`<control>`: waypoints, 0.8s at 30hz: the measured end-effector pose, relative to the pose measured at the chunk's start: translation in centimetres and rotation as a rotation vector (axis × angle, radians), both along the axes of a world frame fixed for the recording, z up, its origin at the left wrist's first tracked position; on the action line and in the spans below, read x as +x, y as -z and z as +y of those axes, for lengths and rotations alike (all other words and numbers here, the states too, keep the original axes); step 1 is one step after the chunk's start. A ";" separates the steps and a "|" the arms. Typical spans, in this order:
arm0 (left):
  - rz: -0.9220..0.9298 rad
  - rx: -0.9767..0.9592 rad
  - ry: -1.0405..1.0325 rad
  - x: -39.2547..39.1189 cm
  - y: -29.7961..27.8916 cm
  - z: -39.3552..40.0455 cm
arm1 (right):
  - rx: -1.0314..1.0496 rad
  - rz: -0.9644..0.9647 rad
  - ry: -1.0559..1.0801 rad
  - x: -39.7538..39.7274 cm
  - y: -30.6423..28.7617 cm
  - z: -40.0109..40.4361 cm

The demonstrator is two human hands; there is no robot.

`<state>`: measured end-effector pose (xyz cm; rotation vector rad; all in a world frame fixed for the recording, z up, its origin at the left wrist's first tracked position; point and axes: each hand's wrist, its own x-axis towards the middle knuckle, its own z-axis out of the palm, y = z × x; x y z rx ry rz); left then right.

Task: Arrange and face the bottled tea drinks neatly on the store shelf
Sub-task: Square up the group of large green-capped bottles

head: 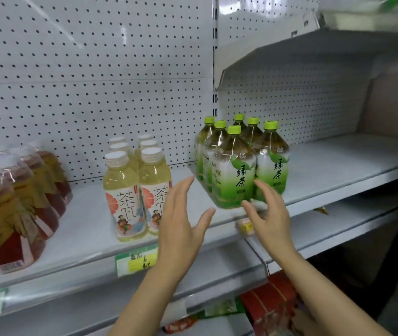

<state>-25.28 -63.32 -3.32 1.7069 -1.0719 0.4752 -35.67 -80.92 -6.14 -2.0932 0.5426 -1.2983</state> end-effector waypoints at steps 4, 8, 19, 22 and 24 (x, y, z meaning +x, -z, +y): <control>0.208 0.151 0.054 0.2 -2.0 -6.4 | 0.040 0.024 0.097 -1.5 -1.4 -6.6; 0.273 0.188 -0.026 1.5 -2.6 -11.0 | 0.155 0.047 0.049 -1.9 -3.4 -12.4; 0.372 0.060 -0.073 1.9 -1.8 -12.1 | 0.453 -0.065 -0.383 -0.9 -3.8 -15.5; 0.396 0.057 -0.069 2.3 -1.5 -11.0 | 0.460 -0.098 -0.439 -0.5 -3.6 -15.0; 0.409 0.063 -0.057 2.5 -1.6 -10.5 | 0.448 -0.115 -0.462 -0.3 -3.6 -14.6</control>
